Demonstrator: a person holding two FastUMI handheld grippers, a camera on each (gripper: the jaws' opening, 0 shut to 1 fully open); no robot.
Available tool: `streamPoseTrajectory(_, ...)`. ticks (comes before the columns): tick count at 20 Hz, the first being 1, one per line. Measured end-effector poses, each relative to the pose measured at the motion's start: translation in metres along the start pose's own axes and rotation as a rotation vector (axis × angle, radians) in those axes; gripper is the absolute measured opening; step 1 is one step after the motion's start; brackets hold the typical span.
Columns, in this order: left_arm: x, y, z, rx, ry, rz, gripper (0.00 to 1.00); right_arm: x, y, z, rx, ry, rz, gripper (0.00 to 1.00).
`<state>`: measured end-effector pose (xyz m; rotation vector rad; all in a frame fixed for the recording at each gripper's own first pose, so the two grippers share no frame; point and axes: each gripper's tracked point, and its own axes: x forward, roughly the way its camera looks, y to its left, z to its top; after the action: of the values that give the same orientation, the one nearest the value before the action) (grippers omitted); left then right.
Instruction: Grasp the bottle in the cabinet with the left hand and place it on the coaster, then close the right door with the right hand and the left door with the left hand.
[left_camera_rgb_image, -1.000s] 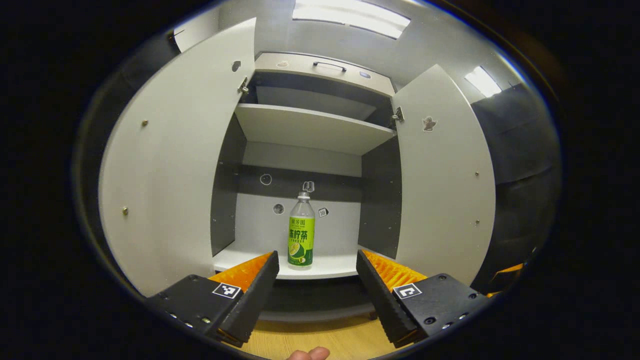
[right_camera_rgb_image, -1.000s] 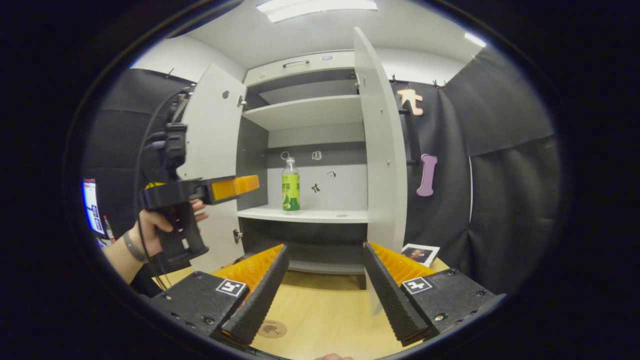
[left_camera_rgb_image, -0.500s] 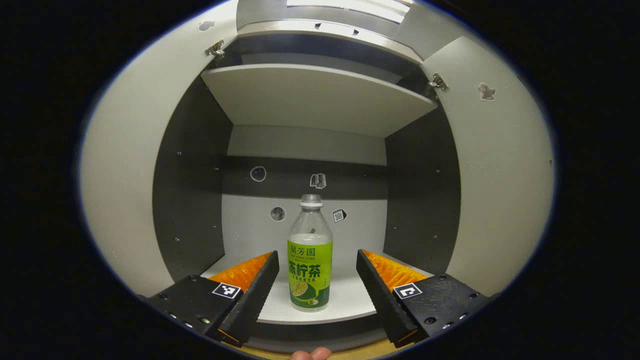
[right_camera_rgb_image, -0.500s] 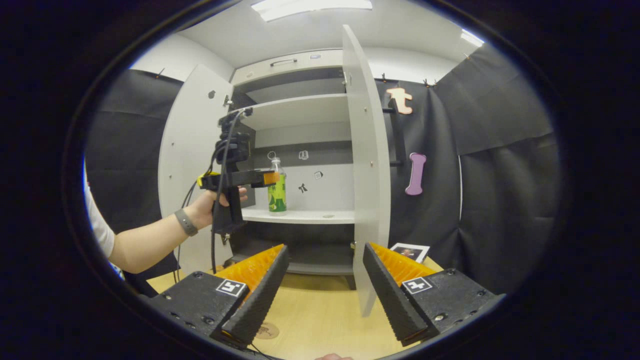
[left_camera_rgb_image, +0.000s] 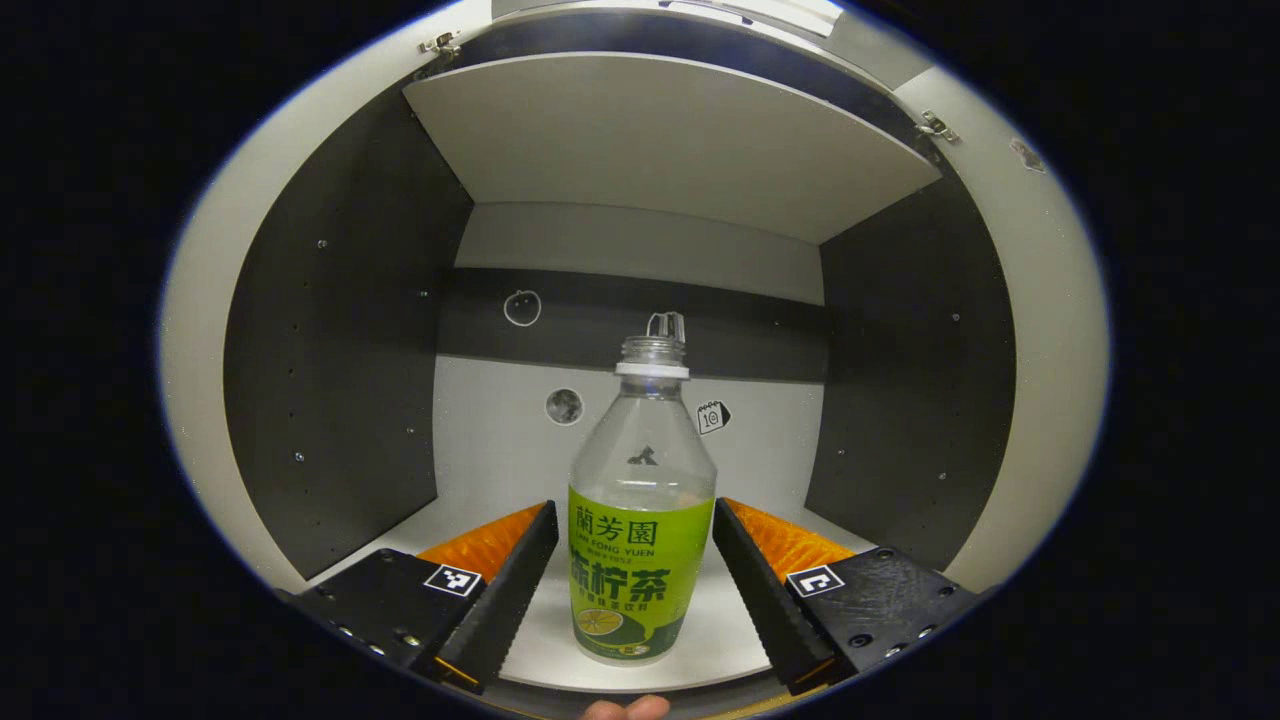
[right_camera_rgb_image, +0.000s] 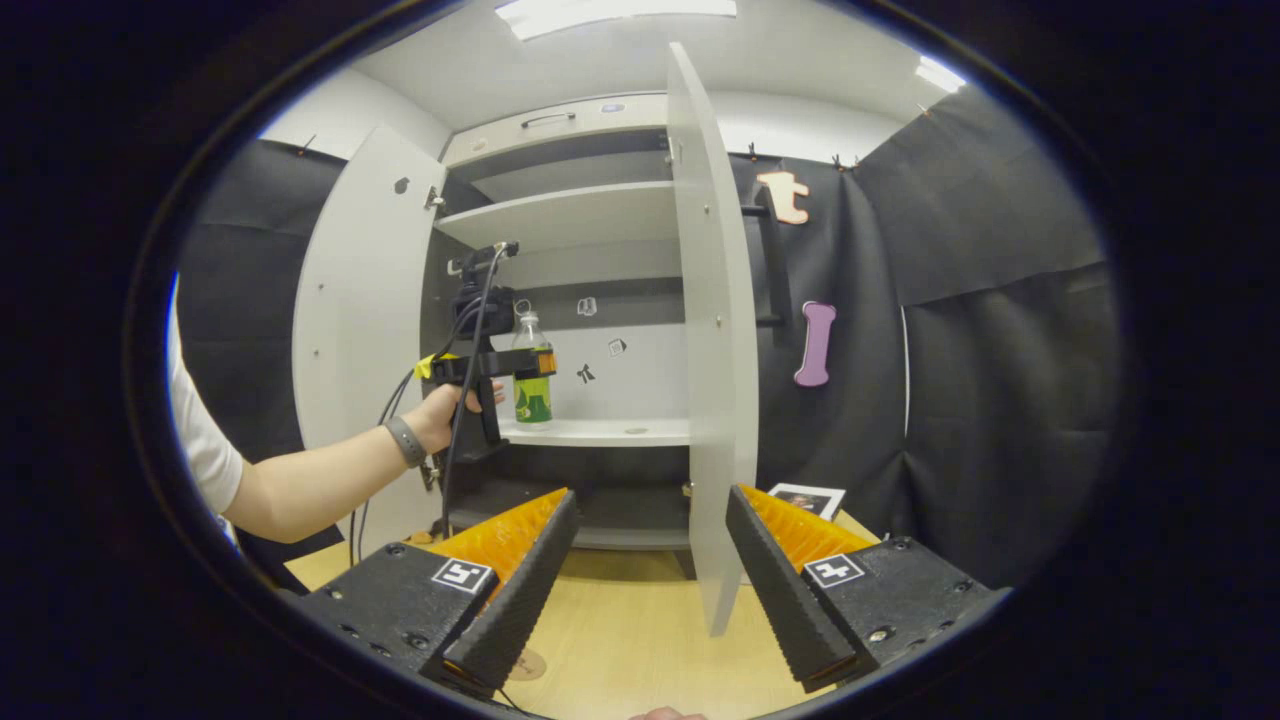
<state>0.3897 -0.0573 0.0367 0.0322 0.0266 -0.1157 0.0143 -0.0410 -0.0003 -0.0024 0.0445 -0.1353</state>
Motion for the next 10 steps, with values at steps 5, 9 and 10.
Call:
streamPoseTrajectory(5,0.001,-0.003,0.007,-0.012,-0.008,-0.009,0.83,-0.003,0.000,0.000,0.008,0.003,0.001,0.99)
streamPoseTrajectory(9,-0.010,-0.002,0.011,-0.036,-0.003,-0.028,0.74,-0.011,-0.001,-0.001,0.015,-0.002,0.000,0.98)
streamPoseTrajectory(10,-0.016,-0.001,0.016,-0.036,-0.006,-0.030,0.74,-0.013,-0.001,0.000,0.015,-0.003,0.000,0.98)
